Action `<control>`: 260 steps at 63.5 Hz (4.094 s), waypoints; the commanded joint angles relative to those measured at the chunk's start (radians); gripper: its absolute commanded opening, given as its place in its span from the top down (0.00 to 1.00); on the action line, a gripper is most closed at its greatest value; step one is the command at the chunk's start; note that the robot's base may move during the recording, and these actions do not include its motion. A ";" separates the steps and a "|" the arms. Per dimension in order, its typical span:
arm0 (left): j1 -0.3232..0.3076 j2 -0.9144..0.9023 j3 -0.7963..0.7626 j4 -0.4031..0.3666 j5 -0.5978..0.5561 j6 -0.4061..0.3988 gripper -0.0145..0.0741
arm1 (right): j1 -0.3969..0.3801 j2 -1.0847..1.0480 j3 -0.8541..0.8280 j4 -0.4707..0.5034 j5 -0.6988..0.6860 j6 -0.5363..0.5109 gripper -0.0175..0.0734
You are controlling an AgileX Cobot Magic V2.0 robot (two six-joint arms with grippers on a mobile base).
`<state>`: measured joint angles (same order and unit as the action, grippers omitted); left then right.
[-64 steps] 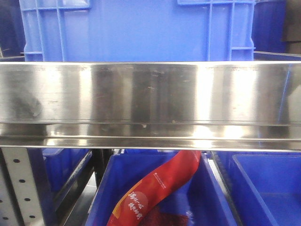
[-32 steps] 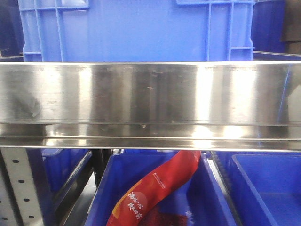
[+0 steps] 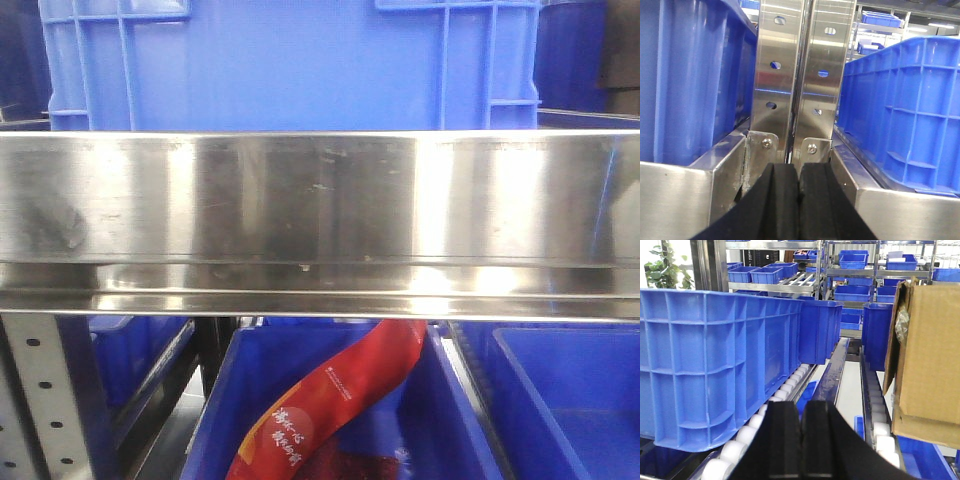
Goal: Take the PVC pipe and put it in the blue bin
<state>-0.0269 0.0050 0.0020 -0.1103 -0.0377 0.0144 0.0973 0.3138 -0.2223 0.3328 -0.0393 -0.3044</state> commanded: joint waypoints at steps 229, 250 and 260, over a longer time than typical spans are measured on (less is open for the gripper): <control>0.004 -0.005 -0.002 -0.003 -0.009 -0.006 0.96 | -0.175 -0.314 0.177 -0.259 0.077 0.199 0.99; 0.004 -0.005 -0.002 -0.003 -0.009 -0.006 0.96 | -0.194 -0.314 0.178 -0.259 0.078 0.201 0.99; 0.004 -0.005 -0.002 -0.003 -0.009 -0.006 0.96 | -0.194 -0.314 0.178 -0.259 0.078 0.201 0.99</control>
<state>-0.0269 0.0050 0.0020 -0.1107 -0.0368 0.0144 -0.0909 0.0037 -0.0497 0.0787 0.0619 -0.1087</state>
